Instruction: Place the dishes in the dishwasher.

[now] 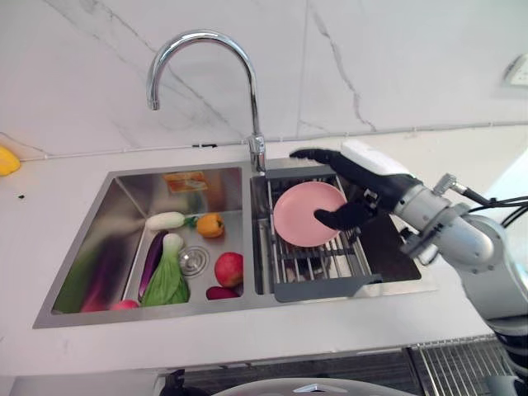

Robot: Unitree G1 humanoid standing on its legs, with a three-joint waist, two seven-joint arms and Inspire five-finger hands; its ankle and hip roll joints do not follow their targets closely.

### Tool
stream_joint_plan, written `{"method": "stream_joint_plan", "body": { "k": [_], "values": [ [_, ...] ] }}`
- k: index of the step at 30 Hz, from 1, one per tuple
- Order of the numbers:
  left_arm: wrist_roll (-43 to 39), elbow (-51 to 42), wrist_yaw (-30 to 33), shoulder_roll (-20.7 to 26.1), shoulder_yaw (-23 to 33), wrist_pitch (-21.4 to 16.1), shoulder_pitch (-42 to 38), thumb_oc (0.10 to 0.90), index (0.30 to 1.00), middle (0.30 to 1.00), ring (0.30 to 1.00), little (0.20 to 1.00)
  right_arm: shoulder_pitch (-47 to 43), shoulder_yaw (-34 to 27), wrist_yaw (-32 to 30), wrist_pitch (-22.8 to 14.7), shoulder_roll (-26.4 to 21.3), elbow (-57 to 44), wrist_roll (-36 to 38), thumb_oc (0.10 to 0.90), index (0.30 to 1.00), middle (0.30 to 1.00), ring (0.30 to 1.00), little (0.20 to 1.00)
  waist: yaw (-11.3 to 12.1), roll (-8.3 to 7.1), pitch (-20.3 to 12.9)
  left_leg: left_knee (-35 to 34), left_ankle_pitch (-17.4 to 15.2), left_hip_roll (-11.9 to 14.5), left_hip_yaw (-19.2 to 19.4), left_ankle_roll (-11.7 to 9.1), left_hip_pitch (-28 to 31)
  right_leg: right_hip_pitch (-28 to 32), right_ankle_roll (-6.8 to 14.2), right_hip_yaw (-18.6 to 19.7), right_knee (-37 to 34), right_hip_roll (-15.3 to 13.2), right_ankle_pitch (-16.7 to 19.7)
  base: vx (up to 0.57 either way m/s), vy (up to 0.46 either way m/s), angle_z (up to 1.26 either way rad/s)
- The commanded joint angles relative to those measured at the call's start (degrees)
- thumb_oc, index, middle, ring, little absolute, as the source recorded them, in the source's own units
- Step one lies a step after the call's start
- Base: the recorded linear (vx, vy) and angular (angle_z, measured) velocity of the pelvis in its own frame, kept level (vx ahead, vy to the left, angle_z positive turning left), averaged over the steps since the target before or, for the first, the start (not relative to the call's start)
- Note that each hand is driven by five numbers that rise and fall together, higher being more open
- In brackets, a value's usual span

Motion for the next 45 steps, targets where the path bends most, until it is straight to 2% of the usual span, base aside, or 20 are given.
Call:
{"method": "stream_joint_plan", "body": {
  "k": [1, 7, 10, 11, 13, 15, 16, 18, 20, 21, 32, 35, 37, 45],
  "values": [
    [2.01, 1.87, 0.35, 0.51, -1.50, -2.30, -1.99, 0.800, 0.900, 0.900, 0.900, 0.900, -0.99, -5.09, 2.04, -2.22, -1.00, -7.28, -1.27, 0.800, 0.900, 0.900, 0.900, 0.900, 1.65, -4.18, -3.50, 0.26, -1.77, 5.38, 0.62, -3.56, 0.70, -3.01, 4.73, -0.44, 0.89, -7.07, 0.86, 0.01, 0.024, -0.21],
    [2.45, 1.77, 0.06, 0.15, -1.11, -2.16, -1.37, 0.800, 0.900, 0.900, 0.900, 0.900, 5.52, -5.84, 4.67, -4.71, -2.15, -7.82, -2.66, 0.800, 0.900, 0.900, 0.900, 0.900, 0.89, -4.48, -3.22, 0.26, -2.28, 5.35, 2.02, -3.32, 1.49, -3.23, 5.03, 0.29, 0.89, -7.05, 0.98, 0.00, 0.008, -0.18],
    [3.59, 1.72, 0.13, -0.04, -1.33, -1.82, -1.19, 0.800, 0.900, 0.900, 0.900, 0.900, 9.94, -5.86, 3.08, -8.58, -3.41, -7.37, -4.79, 0.800, 0.900, 0.900, 0.900, 0.900, 0.90, -4.49, -3.17, 0.26, -2.34, 5.27, 2.13, -3.28, 1.53, -3.29, 5.10, 0.42, 0.89, -6.97, 1.04, 0.00, 0.007, -0.04],
    [3.82, 1.76, 0.12, -0.26, -1.25, -1.69, -1.24, 0.800, 0.900, 0.900, 0.900, 0.900, 12.69, -5.94, -0.01, -11.52, -4.01, -6.46, -5.46, 0.800, 0.900, 0.900, 0.900, 0.900, 0.93, -4.51, -3.25, 0.26, -2.43, 5.20, 2.04, -3.19, 1.60, -3.16, 5.14, 0.29, 0.89, -7.01, 0.89, 0.00, 0.000, 0.00],
    [3.90, 1.70, 0.16, -0.51, -1.56, -1.61, -1.44, 0.800, 0.900, 0.900, 0.900, 0.900, 15.26, -4.91, -4.01, -13.40, -2.45, -3.56, -5.35, 0.800, 0.900, 0.900, 0.900, 0.900, 1.00, -4.45, -3.10, 0.26, -2.49, 5.05, 1.85, -2.95, 1.55, -3.10, 5.17, 0.07, 0.89, -7.15, 0.88, 0.00, 0.000, 0.00],
    [4.05, 1.44, 0.44, -0.48, -2.29, -1.61, -1.59, 0.800, 0.900, 0.900, 0.900, 0.900, 16.00, -3.82, -8.59, -15.51, -1.41, -1.66, -8.35, 0.800, 0.900, 0.900, 0.900, 0.900, 1.27, -4.45, -2.96, 0.26, -2.45, 4.86, 1.68, -2.78, 1.43, -3.08, 5.19, -0.02, 0.89, -7.26, 0.94, 0.00, 0.000, 0.00],
    [4.05, 1.44, 0.44, -0.48, -2.29, -1.61, -1.59, 0.800, 0.900, 0.900, 0.900, 0.900, 16.00, -3.82, -8.59, -15.51, -1.41, -1.66, -8.35, 0.800, 0.900, 0.900, 0.900, 0.900, 1.27, -4.45, -2.96, 0.26, -2.45, 4.86, 1.68, -2.78, 1.43, -3.08, 5.19, -0.02, 0.89, -7.26, 0.94, -0.02, 0.017, -0.05],
    [4.15, 0.69, 0.82, -0.49, -3.36, -1.98, -1.73, 0.800, 0.900, 0.900, 0.900, 0.900, 15.68, -2.31, -15.12, -18.37, -1.59, 0.96, -14.15, 0.800, 0.900, 0.900, 0.900, 0.900, 1.95, -4.33, -2.67, 0.26, -2.28, 4.55, 0.95, -2.66, 1.06, -2.81, 5.18, -0.51, 0.89, -7.43, 0.80, -0.03, 0.018, -0.05],
    [4.20, 0.83, 0.79, -0.40, -3.59, -2.00, -1.68, 0.800, 0.900, 0.900, 0.900, 0.900, 15.84, -1.83, -16.64, -18.98, -1.60, 1.62, -15.34, 0.800, 0.900, 0.900, 0.900, 0.900, 2.14, -4.30, -2.57, 0.26, -2.25, 4.45, 0.68, -2.63, 0.93, -2.76, 5.22, -0.65, 0.89, -7.45, 0.74, -0.02, 0.009, 0.06],
    [4.27, 1.10, 0.75, -0.22, -3.85, -1.94, -1.78, 0.800, 0.900, 0.900, 0.900, 0.900, 15.05, -1.17, -20.05, -20.22, -1.92, 2.73, -18.36, 0.800, 0.900, 0.900, 0.900, 0.900, 2.51, -4.23, -2.47, 0.26, -2.11, 4.39, 0.14, -2.64, 0.66, -2.54, 5.26, -0.93, 0.89, -7.60, 0.66, -0.02, 0.014, 0.11],
    [3.85, 3.21, 1.24, 0.19, -2.72, -2.67, -1.13, 0.800, 0.900, 0.900, 0.900, 0.900, 11.56, 3.93, -27.43, -22.51, -3.06, 8.82, -25.43, 0.800, 0.900, 0.900, 0.900, 0.900, 4.11, -4.13, -2.19, 0.26, -2.14, 3.93, -0.91, -2.54, 0.29, -1.54, 5.39, -2.66, 0.89, -8.21, 0.49, -0.01, 0.005, 0.07],
    [3.70, 3.26, 1.17, 0.14, -2.75, -2.81, -1.25, 0.800, 0.900, 0.900, 0.900, 0.900, 10.91, 5.10, -27.30, -22.19, -3.47, 10.84, -26.29, 0.800, 0.900, 0.900, 0.900, 0.900, 4.48, -4.19, -2.12, 0.26, -2.12, 3.93, -1.11, -2.54, 0.23, -1.49, 5.38, -2.98, 0.89, -8.23, 0.50, 0.00, -0.002, 0.01],
    [3.33, 2.97, 1.23, -0.07, -3.04, -3.01, -1.49, 0.800, 0.900, 0.900, 0.900, 0.900, 9.49, 6.37, -28.52, -20.97, -2.19, 13.19, -27.60, 0.800, 0.900, 0.900, 0.900, 0.900, 4.85, -4.28, -2.07, 0.26, -2.00, 4.00, -1.30, -2.56, 0.06, -1.42, 5.37, -3.44, 0.89, -8.27, 0.49, 0.00, -0.005, 0.07],
    [3.49, 1.90, 1.62, -0.46, -4.70, -4.00, -1.85, 0.800, 0.900, 0.900, 0.900, 0.900, 4.80, 11.19, -32.88, -20.62, -0.05, 20.81, -32.37, 0.800, 0.900, 0.900, 0.900, 0.900, 6.02, -4.44, -1.99, 0.26, -1.61, 3.95, -1.93, -2.54, -0.59, -1.31, 5.31, -4.36, 0.89, -8.33, 0.47, 0.00, -0.001, 0.04]
  ]
}}
